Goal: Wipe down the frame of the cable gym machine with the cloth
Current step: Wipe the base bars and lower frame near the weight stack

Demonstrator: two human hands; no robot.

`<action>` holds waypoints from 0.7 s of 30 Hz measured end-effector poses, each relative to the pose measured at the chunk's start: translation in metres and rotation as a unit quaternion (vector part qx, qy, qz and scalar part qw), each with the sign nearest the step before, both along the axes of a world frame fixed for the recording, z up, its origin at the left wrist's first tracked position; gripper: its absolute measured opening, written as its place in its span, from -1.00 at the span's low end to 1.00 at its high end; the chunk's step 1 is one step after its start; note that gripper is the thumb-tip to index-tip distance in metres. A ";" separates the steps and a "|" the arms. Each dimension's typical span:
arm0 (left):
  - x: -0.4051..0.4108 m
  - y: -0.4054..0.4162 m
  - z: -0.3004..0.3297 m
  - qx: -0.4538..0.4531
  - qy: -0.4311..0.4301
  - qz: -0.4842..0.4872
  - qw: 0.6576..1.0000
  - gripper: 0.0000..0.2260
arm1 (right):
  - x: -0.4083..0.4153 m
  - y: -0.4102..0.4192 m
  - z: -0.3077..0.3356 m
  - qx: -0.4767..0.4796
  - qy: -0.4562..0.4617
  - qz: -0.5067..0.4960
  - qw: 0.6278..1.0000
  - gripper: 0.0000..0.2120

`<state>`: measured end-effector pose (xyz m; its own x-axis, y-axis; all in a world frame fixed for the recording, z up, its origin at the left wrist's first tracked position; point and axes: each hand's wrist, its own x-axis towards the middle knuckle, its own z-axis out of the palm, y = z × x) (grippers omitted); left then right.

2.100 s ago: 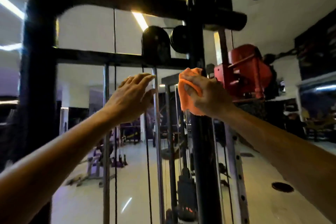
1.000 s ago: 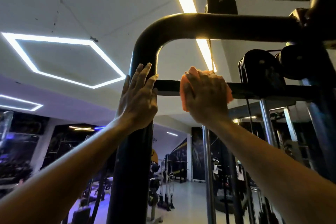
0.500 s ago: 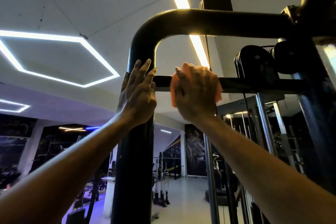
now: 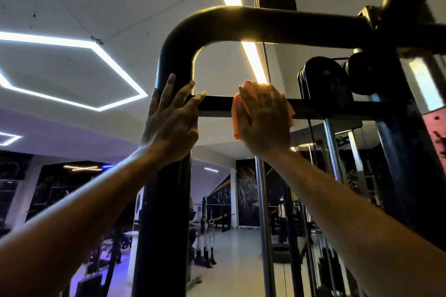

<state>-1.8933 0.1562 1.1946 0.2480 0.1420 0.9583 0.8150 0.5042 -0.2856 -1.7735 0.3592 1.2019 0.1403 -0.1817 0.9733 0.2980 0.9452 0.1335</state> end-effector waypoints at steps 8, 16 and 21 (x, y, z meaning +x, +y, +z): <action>0.009 0.016 0.004 -0.061 0.008 0.123 0.990 -0.44 | 0.029 0.029 -0.010 0.128 -0.104 -0.021 0.986 -0.36; 0.031 0.044 0.008 -0.136 -0.035 0.048 0.989 -0.40 | 0.050 0.055 -0.003 -0.004 -0.019 -0.012 1.000 -0.42; 0.060 0.071 0.014 -0.149 -0.070 0.029 0.986 -0.35 | 0.061 0.093 0.000 0.043 -0.099 -0.091 0.990 -0.32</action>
<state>-1.8337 0.2268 1.2087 0.1000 0.4321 0.8963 0.8286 0.4626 -0.3155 -1.7127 0.4519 1.2016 -0.0941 -0.2704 0.9581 0.4214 0.8611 0.2844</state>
